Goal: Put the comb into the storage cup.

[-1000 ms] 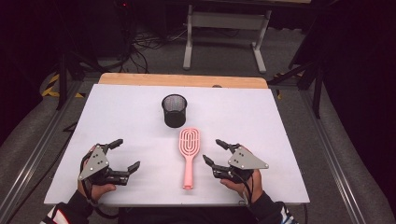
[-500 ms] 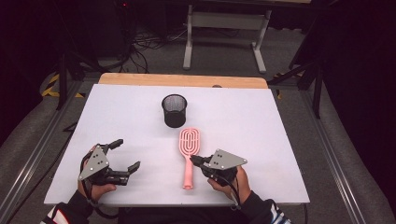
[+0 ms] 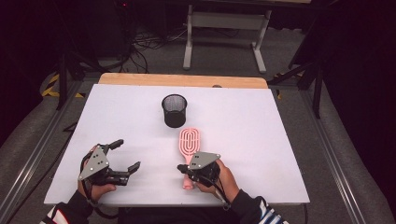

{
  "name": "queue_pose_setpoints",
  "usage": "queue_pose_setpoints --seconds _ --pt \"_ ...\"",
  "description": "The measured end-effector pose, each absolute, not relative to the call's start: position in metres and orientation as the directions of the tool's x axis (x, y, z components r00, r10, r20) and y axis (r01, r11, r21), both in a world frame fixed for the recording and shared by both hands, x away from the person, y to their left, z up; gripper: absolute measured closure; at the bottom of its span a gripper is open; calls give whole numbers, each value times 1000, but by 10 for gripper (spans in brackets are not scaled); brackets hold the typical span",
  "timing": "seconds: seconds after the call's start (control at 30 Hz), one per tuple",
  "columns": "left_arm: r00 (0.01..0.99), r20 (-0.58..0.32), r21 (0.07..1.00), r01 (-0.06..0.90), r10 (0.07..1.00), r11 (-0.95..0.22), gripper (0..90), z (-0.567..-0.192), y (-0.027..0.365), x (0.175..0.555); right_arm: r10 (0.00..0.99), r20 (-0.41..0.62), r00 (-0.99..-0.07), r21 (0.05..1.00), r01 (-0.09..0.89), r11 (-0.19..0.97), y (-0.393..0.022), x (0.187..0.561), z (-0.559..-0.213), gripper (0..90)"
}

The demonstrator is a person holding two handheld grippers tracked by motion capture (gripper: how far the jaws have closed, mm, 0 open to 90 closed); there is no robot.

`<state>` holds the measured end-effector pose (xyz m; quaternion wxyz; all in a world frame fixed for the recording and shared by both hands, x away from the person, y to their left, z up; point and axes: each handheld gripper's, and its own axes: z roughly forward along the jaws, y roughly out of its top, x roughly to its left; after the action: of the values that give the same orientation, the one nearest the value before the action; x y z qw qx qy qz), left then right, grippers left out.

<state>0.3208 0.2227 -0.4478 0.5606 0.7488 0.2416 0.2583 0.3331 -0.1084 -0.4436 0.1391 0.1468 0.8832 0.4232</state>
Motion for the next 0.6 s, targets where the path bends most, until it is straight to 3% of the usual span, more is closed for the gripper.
queue_pose_setpoints --seconds 0.6 --pt "750 117 963 73 651 -258 71 -448 222 321 371 -114 -922 736 172 655 -114 330 -448 899"
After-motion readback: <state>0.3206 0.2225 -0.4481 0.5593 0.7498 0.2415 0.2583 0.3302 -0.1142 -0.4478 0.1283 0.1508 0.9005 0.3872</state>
